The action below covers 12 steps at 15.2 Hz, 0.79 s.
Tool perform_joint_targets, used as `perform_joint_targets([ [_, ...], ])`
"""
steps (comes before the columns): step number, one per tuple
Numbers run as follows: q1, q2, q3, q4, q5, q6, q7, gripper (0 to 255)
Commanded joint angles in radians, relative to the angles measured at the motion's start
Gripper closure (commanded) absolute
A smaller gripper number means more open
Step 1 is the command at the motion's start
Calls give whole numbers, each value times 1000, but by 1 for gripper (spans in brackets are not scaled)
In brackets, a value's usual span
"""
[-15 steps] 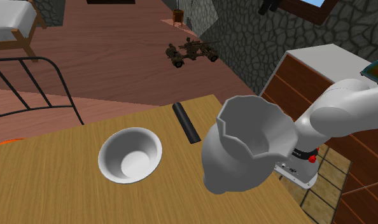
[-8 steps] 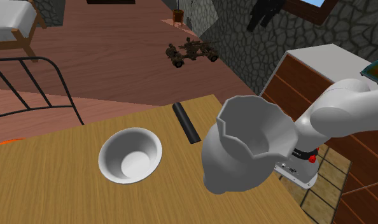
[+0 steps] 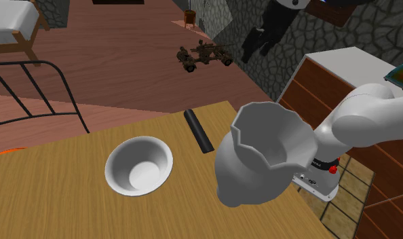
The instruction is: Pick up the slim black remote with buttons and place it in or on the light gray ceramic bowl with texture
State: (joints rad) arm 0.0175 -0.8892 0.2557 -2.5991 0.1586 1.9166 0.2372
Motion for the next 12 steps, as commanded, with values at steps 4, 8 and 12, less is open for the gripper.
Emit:
perform_joint_targets([
  [4,22,45,154,-62,69,118,166,0],
  [8,19,126,286,-71,109,216,301,0],
  [12,-14,239,431,-52,123,318,445,0],
])
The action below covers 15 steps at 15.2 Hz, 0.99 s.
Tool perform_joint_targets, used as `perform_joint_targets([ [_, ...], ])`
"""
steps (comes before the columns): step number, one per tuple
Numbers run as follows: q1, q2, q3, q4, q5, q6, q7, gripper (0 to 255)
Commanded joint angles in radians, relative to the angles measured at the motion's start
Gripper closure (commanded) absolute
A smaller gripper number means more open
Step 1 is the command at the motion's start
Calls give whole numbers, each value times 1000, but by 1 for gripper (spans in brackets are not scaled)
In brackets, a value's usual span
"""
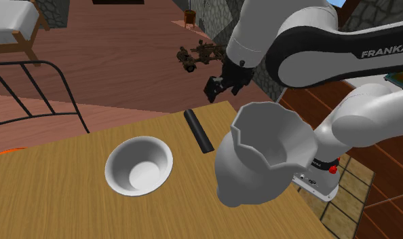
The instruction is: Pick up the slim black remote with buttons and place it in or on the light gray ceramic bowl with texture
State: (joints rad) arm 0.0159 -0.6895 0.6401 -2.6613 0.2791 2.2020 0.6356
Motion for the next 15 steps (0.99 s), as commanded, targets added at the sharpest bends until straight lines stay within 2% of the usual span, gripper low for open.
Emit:
perform_joint_targets([
  [1,-27,71,86,20,-1,59,85,0],
  [4,-94,177,215,57,-32,133,211,0],
  [5,-136,209,274,73,-40,154,249,0],
  [6,-200,231,354,91,-36,173,277,0],
  [7,-286,240,456,112,-15,187,292,0],
  [9,-414,165,590,123,123,178,202,0],
  [10,-460,131,638,124,183,176,159,0],
  [11,-486,123,667,122,207,185,143,0],
  [14,-539,149,728,113,208,234,145,0],
  [15,-571,163,763,108,206,261,147,0],
])
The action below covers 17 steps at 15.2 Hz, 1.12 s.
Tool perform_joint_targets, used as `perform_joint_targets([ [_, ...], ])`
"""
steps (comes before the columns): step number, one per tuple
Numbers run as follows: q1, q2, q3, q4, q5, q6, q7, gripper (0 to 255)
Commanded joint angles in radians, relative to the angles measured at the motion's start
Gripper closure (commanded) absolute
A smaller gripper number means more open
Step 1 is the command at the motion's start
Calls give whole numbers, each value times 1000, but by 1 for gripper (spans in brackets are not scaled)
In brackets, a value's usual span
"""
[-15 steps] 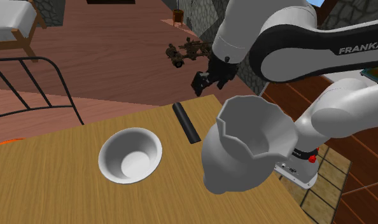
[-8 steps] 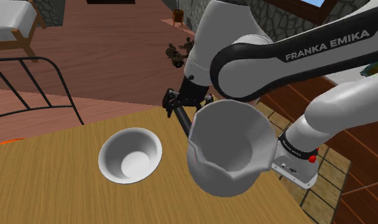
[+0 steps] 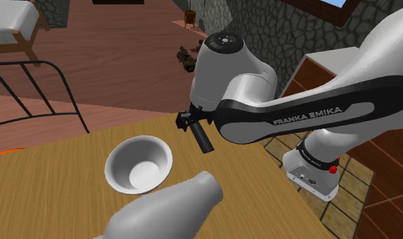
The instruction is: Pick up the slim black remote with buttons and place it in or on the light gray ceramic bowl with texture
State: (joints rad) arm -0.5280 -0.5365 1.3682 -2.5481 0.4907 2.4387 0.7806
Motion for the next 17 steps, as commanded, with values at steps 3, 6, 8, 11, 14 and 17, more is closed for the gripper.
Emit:
perform_joint_targets([
  [3,-27,10,35,-5,-4,24,1,0],
  [6,-27,10,35,-5,-4,24,1,0],
  [8,-27,10,35,-5,-4,24,1,0],
  [11,-25,9,33,-5,-4,23,1,255],
  [14,-25,9,39,-4,-3,24,6,255],
  [17,-34,11,54,-4,-2,30,12,255],
])
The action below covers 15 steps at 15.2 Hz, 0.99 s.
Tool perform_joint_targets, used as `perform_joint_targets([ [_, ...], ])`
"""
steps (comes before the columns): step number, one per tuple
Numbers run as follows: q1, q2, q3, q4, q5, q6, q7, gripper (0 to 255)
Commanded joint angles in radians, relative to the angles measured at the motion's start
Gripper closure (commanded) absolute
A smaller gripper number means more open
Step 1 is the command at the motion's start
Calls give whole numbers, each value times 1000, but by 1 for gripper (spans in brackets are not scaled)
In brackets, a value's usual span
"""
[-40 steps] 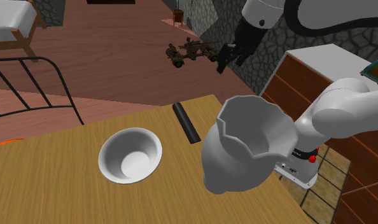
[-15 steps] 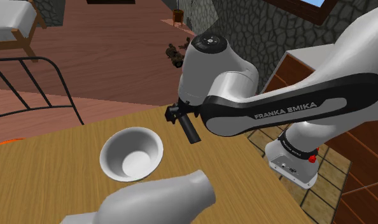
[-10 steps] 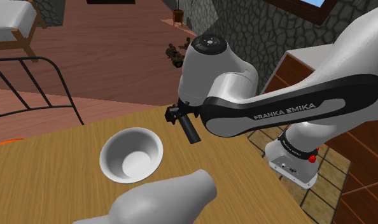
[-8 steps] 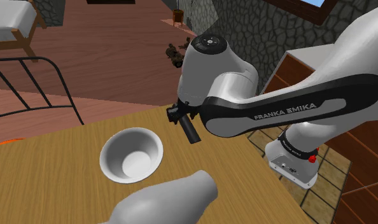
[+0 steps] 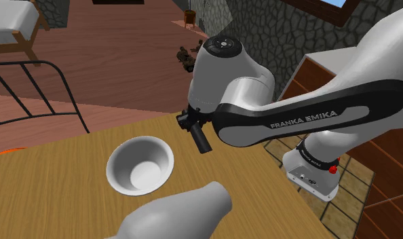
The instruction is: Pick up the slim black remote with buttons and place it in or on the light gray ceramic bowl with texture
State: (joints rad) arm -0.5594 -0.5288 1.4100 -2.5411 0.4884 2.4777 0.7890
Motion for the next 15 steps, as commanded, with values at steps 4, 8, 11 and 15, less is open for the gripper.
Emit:
perform_joint_targets([
  [4,53,-20,-71,0,-6,-63,-14,255],
  [8,103,-51,-144,18,-10,-127,-25,255],
  [11,133,-73,-191,35,-14,-173,-32,255],
  [15,163,-101,-247,60,-22,-235,-41,255],
])
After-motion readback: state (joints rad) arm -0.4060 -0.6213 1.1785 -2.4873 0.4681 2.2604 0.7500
